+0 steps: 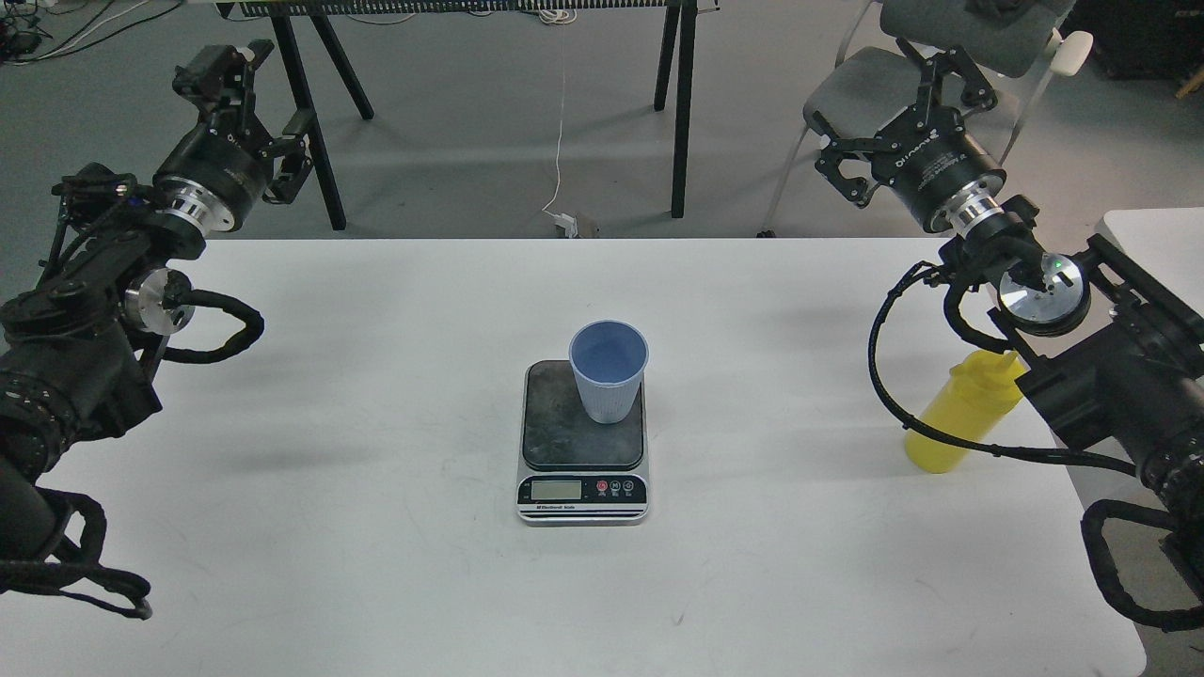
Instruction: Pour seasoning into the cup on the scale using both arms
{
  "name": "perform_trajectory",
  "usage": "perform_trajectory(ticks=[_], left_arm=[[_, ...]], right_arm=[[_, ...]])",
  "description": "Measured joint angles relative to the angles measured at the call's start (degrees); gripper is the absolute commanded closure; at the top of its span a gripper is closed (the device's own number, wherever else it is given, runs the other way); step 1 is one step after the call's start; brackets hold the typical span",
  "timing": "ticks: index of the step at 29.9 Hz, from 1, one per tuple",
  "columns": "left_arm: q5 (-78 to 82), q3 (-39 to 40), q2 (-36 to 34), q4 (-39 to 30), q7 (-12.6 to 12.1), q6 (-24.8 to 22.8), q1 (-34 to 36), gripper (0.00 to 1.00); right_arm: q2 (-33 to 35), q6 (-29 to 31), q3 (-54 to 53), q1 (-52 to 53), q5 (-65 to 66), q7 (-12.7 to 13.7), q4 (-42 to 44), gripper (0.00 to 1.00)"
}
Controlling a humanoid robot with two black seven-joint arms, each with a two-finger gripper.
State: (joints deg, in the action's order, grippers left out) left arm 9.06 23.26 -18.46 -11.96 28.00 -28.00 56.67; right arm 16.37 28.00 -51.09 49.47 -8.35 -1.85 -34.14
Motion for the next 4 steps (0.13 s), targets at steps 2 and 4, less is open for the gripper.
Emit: perform_trajectory(ticks=[2,4], left_arm=[[0.00,0.00,-0.03,0.00,0.00,0.00,-0.19,0.17],[0.00,0.00,-0.06,0.00,0.00,0.00,-0.28,0.17]], right_arm=[[0.96,0.00,0.00,0.00,0.00,0.00,0.01,0.01],[1.63,0.00,-0.05,-0.01,-0.01,0.00,0.01,0.01]])
